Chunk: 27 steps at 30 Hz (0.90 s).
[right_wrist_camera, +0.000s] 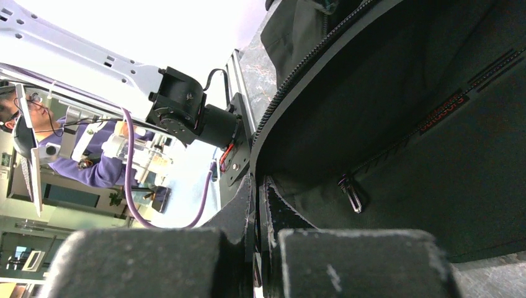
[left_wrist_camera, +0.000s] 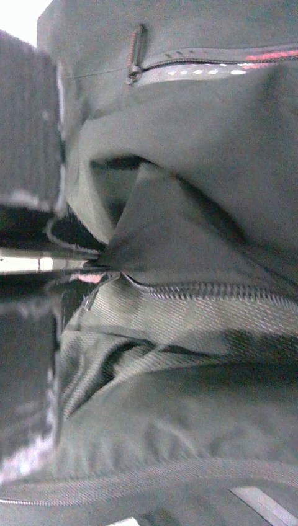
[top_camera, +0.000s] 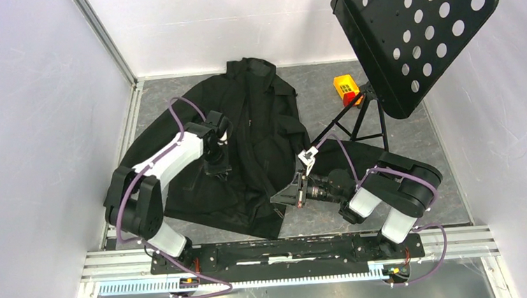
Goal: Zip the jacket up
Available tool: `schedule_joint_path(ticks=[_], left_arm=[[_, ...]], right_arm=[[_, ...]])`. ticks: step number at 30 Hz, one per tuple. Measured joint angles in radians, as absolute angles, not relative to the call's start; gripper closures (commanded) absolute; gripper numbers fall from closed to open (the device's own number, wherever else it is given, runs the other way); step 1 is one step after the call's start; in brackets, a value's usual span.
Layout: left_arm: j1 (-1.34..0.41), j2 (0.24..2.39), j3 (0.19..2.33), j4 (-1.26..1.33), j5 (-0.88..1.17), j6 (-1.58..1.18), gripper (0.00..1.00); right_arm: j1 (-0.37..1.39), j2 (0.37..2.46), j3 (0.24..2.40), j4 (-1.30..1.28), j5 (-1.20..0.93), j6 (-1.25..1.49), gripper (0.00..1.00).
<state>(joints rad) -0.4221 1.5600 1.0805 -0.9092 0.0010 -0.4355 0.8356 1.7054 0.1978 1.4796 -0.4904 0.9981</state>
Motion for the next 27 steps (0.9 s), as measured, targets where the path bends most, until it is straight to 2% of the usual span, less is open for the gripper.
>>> schedule_joint_path(ticks=[5, 12, 15, 18, 20, 27], left_arm=[[-0.43, 1.634, 1.097, -0.85, -0.016, -0.449, 0.52], [-0.471, 1.536, 0.979, -0.827, -0.025, -0.509, 0.35], [-0.511, 1.43, 0.936, -0.84, -0.026, -0.552, 0.35], [-0.543, 1.374, 0.932, -0.834, -0.026, -0.586, 0.44], [-0.561, 1.377, 0.932, -0.833, -0.027, -0.599, 0.49], [-0.619, 1.478, 0.928, -0.877, -0.059, -0.604, 0.52]], right_arm=[[0.836, 1.705, 0.198, 1.48, -0.489, 0.993, 1.0], [0.836, 1.705, 0.198, 1.48, -0.488, 0.982, 1.0], [0.836, 1.705, 0.198, 1.48, -0.488, 0.983, 1.0], [0.836, 1.715, 0.198, 1.48, -0.489, 0.992, 1.0], [0.836, 1.73, 0.198, 1.48, -0.489, 1.001, 1.0], [0.834, 1.732, 0.198, 1.48, -0.489, 1.005, 1.0]])
